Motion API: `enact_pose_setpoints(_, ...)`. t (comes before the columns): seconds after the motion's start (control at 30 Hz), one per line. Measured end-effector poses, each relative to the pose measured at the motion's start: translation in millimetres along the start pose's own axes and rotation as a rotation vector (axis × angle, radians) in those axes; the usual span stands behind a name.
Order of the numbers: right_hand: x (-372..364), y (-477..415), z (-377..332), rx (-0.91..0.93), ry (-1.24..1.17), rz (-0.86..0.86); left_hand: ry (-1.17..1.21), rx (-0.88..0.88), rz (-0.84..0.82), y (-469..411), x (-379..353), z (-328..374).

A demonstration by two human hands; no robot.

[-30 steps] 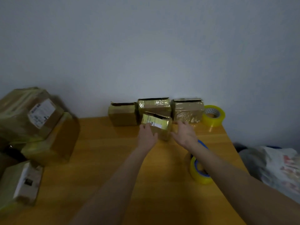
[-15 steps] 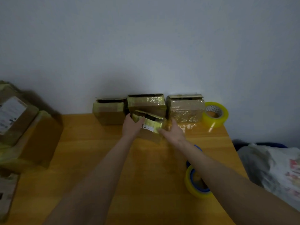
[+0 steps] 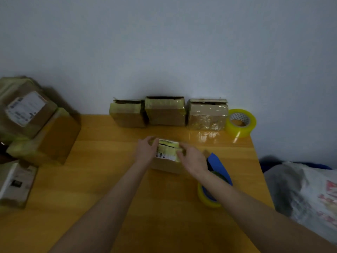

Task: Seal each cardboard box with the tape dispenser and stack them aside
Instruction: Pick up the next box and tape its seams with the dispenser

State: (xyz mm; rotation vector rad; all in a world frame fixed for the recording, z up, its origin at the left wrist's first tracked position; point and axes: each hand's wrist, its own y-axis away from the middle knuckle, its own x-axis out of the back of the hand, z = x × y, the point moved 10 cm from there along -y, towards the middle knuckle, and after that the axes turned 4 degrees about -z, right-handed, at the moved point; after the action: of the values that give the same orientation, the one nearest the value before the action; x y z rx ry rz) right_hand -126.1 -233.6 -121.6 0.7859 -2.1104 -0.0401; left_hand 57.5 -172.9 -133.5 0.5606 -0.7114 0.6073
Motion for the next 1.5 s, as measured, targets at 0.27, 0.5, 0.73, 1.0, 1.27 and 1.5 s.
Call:
enact_pose_setpoints(0.27,-16,80,30,0.093,0.238,-0.1,-0.008,-0.01,0.161,113,-7,-29)
enact_pose_setpoints(0.5,-12,108,56,0.104,0.148,-0.084,-0.021,-0.172,0.108,162,-36,-20)
enact_pose_setpoints(0.73,-2,108,78,0.037,0.09,-0.05,-0.059,-0.236,0.048,170,-53,-12)
enact_pose_setpoints(1.0,3,98,80,-0.027,0.15,-0.032,-0.713,-0.586,-0.11,175,-85,8)
enact_pose_setpoints(1.27,27,93,81,0.002,0.106,0.006,-0.829,-0.619,-0.116,176,-94,1)
enact_pose_setpoints(1.5,49,88,171,-0.397,0.184,-0.038,-0.759,-0.639,-0.117,172,-89,-1)
